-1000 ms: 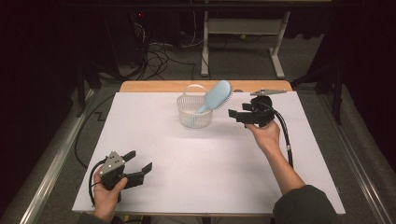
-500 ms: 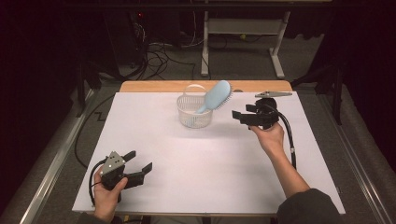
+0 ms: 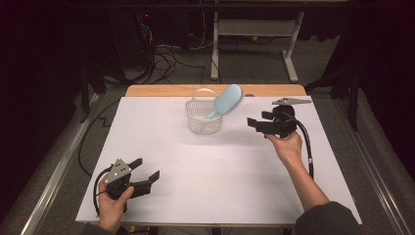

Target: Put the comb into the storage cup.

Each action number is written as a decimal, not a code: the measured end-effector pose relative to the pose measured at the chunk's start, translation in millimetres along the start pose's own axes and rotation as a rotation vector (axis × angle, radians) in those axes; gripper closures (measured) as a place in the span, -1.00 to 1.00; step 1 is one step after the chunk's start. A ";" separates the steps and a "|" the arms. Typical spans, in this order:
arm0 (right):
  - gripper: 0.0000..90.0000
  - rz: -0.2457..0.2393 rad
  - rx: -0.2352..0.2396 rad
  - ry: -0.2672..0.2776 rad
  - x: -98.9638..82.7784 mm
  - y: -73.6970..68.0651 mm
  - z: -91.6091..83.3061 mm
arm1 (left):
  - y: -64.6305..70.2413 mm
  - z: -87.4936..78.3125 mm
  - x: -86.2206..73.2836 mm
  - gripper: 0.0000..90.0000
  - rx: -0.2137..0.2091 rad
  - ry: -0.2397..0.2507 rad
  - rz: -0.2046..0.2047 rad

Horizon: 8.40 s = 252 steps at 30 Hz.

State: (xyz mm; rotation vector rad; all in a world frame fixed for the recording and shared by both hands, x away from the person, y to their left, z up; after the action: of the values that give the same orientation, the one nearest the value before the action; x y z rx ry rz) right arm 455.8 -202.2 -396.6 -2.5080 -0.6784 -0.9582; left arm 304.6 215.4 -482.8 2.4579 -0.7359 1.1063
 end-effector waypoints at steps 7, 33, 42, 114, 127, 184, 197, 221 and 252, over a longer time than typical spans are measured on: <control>-0.34 0.000 -0.008 0.003 -3.9 3.4 -3.5 | -0.2 0.1 0.0 -0.56 0.000 0.000 -0.002; -0.35 -0.004 -0.030 0.019 -15.4 9.7 -19.0 | -0.8 -0.5 -0.1 -0.56 -0.001 0.002 -0.006; -0.35 -0.001 -0.035 0.023 -20.0 13.2 -25.8 | -0.8 -0.4 -0.1 -0.56 -0.001 0.002 -0.006; -0.51 -0.039 -0.093 0.101 -58.2 19.5 -76.2 | -3.3 -1.4 -0.5 -0.56 0.005 0.010 -0.024; -0.53 -0.061 -0.095 0.120 -66.1 16.4 -85.5 | -3.3 -2.5 0.1 -0.56 -0.007 0.023 -0.025; -0.54 -0.015 -0.164 0.206 -122.1 23.3 -129.5 | -2.8 -6.1 0.0 -0.56 -0.001 0.038 -0.019; -0.54 0.010 -0.166 0.226 -140.9 21.9 -134.6 | -2.3 -6.0 -0.2 -0.56 -0.001 0.034 -0.016; -0.54 0.025 -0.173 0.231 -161.2 18.6 -136.0 | -2.5 -5.9 -0.5 -0.56 0.000 0.031 -0.017; -0.57 0.063 -0.177 0.231 -184.3 22.6 -122.5 | -3.2 -7.6 -1.3 -0.56 0.000 0.037 -0.020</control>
State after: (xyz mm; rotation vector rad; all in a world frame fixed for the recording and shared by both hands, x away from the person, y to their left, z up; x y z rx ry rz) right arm 284.8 -336.8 -442.6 -2.4946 -0.4578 -1.3098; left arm 301.3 222.2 -479.3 2.4327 -0.6983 1.1405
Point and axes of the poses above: each handheld gripper's, and its own axes: z roughly forward along the jaws, x roughly out of its top, y roughly to its right, the point moved 4 cm from there along z, roughly forward along the jaws, and after that the axes turned 12 degrees about -y, right-handed, at the moved point
